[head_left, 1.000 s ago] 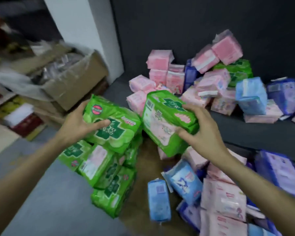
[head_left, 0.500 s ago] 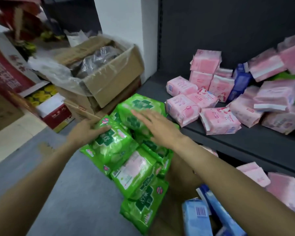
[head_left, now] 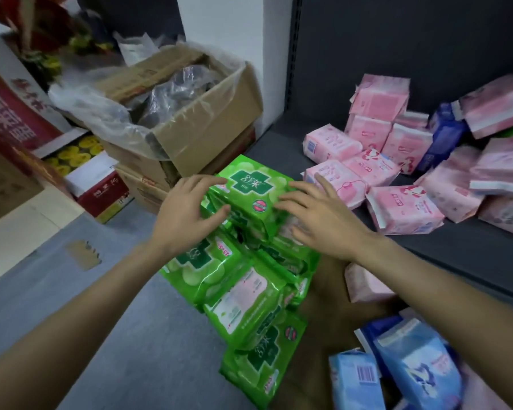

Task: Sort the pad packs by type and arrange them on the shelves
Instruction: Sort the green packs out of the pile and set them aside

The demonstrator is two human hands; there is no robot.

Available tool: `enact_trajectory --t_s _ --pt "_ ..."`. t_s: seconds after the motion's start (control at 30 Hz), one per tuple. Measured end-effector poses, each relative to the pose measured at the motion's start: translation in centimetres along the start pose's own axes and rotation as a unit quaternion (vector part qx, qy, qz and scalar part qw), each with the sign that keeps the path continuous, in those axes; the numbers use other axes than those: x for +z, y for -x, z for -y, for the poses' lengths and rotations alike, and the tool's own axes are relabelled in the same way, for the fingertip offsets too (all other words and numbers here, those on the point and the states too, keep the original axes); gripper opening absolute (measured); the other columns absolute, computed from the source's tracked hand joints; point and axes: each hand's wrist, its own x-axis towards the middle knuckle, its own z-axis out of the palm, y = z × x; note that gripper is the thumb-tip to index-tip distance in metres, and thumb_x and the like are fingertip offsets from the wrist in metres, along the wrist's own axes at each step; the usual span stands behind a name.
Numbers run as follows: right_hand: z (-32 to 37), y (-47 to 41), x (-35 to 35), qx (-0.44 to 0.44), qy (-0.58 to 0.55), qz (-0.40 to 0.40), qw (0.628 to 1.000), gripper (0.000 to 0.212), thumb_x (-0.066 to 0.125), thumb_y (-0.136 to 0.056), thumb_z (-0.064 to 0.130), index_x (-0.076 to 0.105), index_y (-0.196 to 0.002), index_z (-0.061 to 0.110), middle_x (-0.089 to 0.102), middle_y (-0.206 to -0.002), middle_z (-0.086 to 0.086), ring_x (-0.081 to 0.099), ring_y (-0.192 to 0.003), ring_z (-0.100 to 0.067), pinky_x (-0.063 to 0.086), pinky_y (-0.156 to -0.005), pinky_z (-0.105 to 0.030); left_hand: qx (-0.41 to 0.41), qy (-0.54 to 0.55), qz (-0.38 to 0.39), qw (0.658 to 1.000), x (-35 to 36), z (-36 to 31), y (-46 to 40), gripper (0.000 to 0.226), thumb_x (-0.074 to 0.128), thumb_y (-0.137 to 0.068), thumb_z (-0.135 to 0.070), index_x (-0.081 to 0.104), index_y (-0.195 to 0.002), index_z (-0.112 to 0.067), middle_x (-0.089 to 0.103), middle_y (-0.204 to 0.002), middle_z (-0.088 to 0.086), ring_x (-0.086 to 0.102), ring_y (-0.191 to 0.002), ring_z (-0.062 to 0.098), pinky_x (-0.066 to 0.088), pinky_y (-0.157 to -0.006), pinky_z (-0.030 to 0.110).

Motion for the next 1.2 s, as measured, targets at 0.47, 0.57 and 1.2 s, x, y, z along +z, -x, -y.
enact_trajectory --t_s 0.47,0.57,1.2 --pt "-12.1 10.6 0.0 0.481 -0.096 0.161 0.856 0.083 0.06 -0.076 0.066 0.018 -0.145 0.05 -0.004 -0.159 -0.008 0.005 -0.141 -0.045 0.009 -0.11 -0.062 -0.078 -0.094 0.187 0.975 17.1 -15.5 -13.5 0.111 0.07 -0.067 -0.066 0.008 -0.152 -0.03 0.008 -0.156 0.018 0.006 -0.144 0.038 0.012 -0.115 0.049" --pt "-12.8 11.3 -0.2 0.479 -0.12 0.085 0.866 0.071 0.061 -0.078 0.055 0.03 -0.142 0.046 0.02 -0.152 -0.013 0.027 -0.133 -0.043 0.024 -0.109 -0.053 -0.099 -0.144 0.169 0.97 18.2 -16.3 -14.0 0.103 0.073 -0.07 -0.058 0.014 -0.15 -0.031 0.021 -0.147 0.02 0.023 -0.133 0.039 0.027 -0.107 0.047" --pt "-5.2 32.1 -8.4 0.396 -0.268 -0.102 0.872 0.063 0.054 -0.066 0.054 0.04 -0.128 0.048 0.033 -0.138 0.013 0.032 -0.131 -0.006 0.023 -0.105 -0.016 0.061 0.093 0.31 0.944 20.7 -21.1 5.2 0.093 0.055 -0.057 -0.07 0.039 -0.141 -0.031 0.041 -0.131 0.009 0.04 -0.124 0.026 0.032 -0.11 0.039"
